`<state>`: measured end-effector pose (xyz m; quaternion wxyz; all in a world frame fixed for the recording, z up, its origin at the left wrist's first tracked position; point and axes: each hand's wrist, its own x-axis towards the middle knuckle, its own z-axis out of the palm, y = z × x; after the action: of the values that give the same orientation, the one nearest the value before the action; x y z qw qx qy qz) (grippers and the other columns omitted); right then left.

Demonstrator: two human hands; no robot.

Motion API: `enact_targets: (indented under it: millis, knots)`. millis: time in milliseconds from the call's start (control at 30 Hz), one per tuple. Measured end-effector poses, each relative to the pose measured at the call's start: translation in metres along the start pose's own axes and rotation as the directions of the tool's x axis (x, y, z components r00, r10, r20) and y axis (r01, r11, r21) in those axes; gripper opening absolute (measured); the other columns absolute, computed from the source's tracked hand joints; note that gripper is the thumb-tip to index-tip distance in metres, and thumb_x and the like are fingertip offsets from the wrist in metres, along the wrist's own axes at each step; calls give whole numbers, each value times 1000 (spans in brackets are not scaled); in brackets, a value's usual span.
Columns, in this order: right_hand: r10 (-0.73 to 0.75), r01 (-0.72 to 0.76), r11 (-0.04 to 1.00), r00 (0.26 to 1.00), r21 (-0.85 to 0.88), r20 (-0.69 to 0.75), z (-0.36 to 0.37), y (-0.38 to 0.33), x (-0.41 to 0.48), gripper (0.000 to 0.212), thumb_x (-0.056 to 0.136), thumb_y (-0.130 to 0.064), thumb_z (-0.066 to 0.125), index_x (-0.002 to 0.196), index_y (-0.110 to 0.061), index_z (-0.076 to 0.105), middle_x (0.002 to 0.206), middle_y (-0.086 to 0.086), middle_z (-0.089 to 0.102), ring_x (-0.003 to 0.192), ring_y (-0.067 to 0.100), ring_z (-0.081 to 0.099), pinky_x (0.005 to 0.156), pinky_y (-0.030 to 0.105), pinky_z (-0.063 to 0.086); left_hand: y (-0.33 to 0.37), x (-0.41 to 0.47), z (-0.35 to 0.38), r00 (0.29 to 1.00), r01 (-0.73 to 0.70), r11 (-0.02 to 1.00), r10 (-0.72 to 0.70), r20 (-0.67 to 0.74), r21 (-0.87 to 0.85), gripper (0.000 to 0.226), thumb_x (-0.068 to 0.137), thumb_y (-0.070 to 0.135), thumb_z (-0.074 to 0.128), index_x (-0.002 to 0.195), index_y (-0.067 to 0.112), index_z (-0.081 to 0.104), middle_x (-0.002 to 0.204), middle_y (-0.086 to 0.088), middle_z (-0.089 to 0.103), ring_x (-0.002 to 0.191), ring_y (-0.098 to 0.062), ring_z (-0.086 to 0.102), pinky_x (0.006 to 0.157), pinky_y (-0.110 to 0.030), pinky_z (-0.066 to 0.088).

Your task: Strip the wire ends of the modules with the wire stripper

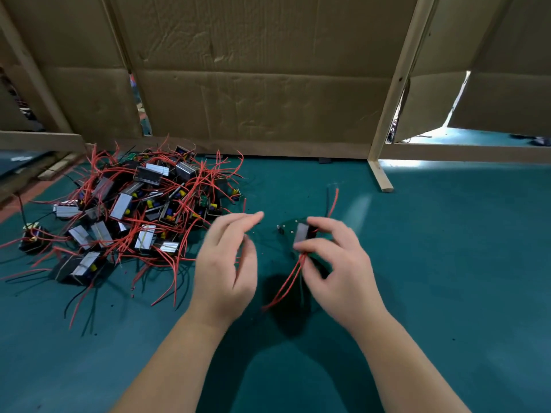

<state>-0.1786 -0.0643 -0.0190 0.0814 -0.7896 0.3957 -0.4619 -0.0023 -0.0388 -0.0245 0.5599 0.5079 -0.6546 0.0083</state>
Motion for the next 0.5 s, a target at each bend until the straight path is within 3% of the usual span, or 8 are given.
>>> enact_targets:
  millis: [67, 167, 233, 333, 400, 433, 500]
  knots:
    - [-82, 80, 996, 996, 33, 43, 3, -10, -4, 18, 73, 4, 66, 84, -9, 71, 123, 8, 57, 109, 22, 56, 95, 18, 39, 6, -2, 3, 982, 181, 947, -159, 100, -264, 37, 90, 13, 45, 122, 24, 58, 115, 4, 60, 99, -14, 62, 83, -30, 51]
    - [-172, 165, 979, 984, 124, 53, 10, -20, -10, 18, 74, 5, 61, 83, -8, 68, 126, 5, 44, 115, 12, 51, 95, 19, 41, 12, -3, 11, 834, 551, 586, -363, 415, -594, 33, 89, 25, 50, 121, 24, 59, 116, -2, 65, 101, -19, 62, 88, -36, 49]
    - [-183, 172, 972, 981, 158, 60, 15, -25, -11, 23, 75, 8, 60, 89, -10, 64, 124, 5, 39, 117, 8, 49, 98, 17, 40, 11, -1, 14, 781, 624, 474, -369, 503, -621, 28, 86, 32, 57, 109, 20, 66, 104, -6, 68, 94, -19, 63, 84, -33, 51]
    - [-111, 110, 981, 994, 161, -3, 15, -27, -8, 37, 72, 10, 65, 94, -13, 46, 113, 7, 44, 114, 7, 47, 94, 20, 42, 11, 4, 13, 730, 674, 362, -462, 504, -644, 9, 80, 35, 69, 83, 27, 70, 84, -1, 70, 71, -13, 67, 57, -24, 52]
    - [6, -6, 1000, 1000, 3, -26, 10, -26, -5, 32, 73, -6, 67, 92, -15, 43, 105, 3, 45, 101, 17, 49, 86, 28, 43, 7, 8, 9, 689, 697, 307, -538, 486, -648, 7, 72, 35, 70, 71, 28, 66, 79, 0, 69, 66, -10, 65, 50, -26, 51]
    - [107, -107, 982, 994, -154, -9, 7, -25, -5, 29, 74, -23, 66, 94, -17, 45, 103, 0, 45, 96, 20, 48, 83, 32, 41, 4, 10, 6, 675, 703, 312, -575, 462, -638, 10, 67, 36, 69, 66, 28, 64, 75, 1, 68, 63, -9, 62, 47, -26, 50]
    - [417, -315, 810, 902, -494, 109, 4, -23, -7, 55, 73, -63, 52, 110, -23, 46, 107, -2, 42, 101, 24, 44, 84, 36, 37, -1, 14, 0, 654, 716, 342, -633, 413, -609, 19, 62, 42, 70, 58, 28, 59, 63, 5, 59, 55, -6, 54, 43, -25, 47]
